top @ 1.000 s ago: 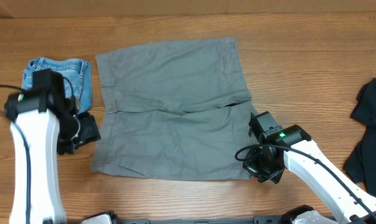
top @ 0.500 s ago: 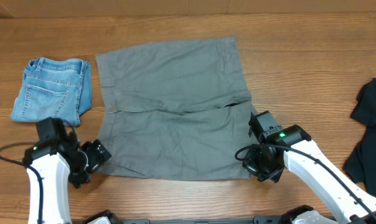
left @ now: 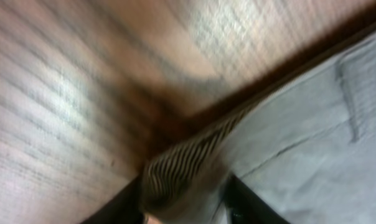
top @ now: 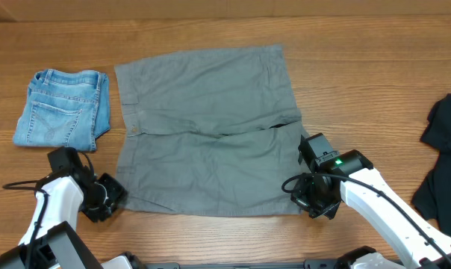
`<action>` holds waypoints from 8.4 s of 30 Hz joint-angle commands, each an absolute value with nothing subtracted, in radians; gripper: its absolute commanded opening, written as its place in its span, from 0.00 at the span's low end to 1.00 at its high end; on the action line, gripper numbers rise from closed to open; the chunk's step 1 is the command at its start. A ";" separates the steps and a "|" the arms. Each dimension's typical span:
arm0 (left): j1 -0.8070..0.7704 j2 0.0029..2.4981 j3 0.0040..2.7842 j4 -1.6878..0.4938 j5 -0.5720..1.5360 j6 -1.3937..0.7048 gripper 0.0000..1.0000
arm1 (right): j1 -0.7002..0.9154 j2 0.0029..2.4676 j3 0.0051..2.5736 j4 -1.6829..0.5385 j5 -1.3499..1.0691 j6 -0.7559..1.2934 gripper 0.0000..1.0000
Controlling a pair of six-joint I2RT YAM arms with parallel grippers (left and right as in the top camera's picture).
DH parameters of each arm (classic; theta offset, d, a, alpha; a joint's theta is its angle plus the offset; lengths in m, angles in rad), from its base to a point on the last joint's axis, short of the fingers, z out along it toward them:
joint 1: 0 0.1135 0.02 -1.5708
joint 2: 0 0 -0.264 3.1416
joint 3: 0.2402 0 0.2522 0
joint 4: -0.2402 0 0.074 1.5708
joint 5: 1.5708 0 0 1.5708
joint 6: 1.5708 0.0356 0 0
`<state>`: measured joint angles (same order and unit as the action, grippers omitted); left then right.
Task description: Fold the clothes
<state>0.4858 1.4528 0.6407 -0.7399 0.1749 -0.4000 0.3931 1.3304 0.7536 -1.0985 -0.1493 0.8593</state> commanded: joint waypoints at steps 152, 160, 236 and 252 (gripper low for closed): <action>0.186 1.594 1.320 -0.893 0.409 -0.107 0.61 | 0.031 2.288 1.635 -1.101 0.251 0.675 0.04; 0.167 1.594 1.322 -0.941 0.413 -0.089 0.60 | -0.016 2.085 1.635 -1.009 -0.182 0.267 0.06; 0.162 1.587 1.612 -1.219 0.456 -0.066 0.61 | 0.152 2.230 1.623 -0.666 -0.451 0.045 0.36; 0.162 1.587 1.612 -1.218 0.472 -0.066 0.63 | -0.110 2.125 1.638 -0.902 -0.331 0.213 0.19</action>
